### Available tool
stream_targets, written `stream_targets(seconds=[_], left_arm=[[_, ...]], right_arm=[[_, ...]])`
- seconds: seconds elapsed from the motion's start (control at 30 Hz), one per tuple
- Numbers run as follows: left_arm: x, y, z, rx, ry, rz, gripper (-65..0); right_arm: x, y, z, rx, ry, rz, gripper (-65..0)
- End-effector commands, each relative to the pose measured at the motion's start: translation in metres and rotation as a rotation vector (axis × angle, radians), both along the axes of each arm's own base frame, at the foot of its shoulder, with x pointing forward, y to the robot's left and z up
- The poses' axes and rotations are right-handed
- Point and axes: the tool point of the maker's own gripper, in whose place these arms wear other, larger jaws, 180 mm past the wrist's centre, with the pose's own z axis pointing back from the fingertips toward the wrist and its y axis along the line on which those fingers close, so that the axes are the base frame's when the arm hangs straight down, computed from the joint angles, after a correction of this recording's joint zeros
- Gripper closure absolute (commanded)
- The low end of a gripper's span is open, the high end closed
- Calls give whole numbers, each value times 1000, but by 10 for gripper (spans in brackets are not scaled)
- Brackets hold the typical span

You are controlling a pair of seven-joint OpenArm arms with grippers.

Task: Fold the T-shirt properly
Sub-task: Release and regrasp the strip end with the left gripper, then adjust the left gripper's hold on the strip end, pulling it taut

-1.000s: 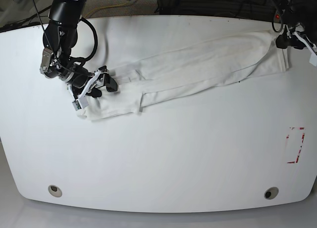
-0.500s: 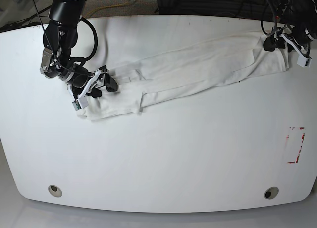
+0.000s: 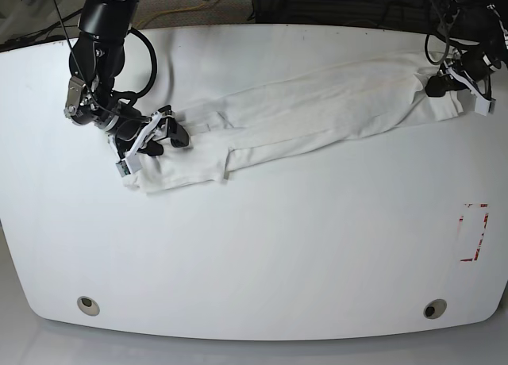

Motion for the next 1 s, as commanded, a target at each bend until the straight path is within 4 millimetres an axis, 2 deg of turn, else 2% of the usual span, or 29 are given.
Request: stream_targets(seconds=[0.0, 0.1, 0.17, 0.33, 0.43, 0.73, 0.83, 0.97], left_arm=[[-15, 14, -6, 68, 104, -41, -76], [-9, 27, 3, 105, 92, -48, -75], [5, 37, 14, 130, 60, -50, -75], [20, 64, 37, 214, 38, -72, -75], [36, 70, 53, 271, 16, -123, -75], [54, 52, 95, 434, -30, -291, -75], [56, 35, 98, 440, -57, -318, -78], [55, 26, 104, 466, -67, -346, -81]], right_arm=[[-8, -5, -10, -47, 56, 14, -430], [-8, -4, -9, -44, 55, 14, -430], [-8, -4, -9, -44, 55, 14, -430], [-8, -3, -9, -41, 55, 14, -430], [-9, 3, -11, -30, 58, 15, -430], [-9, 5, -11, -23, 56, 15, -430], [-9, 8, -11, -17, 56, 15, -430], [-9, 10, -12, -16, 58, 16, -430]])
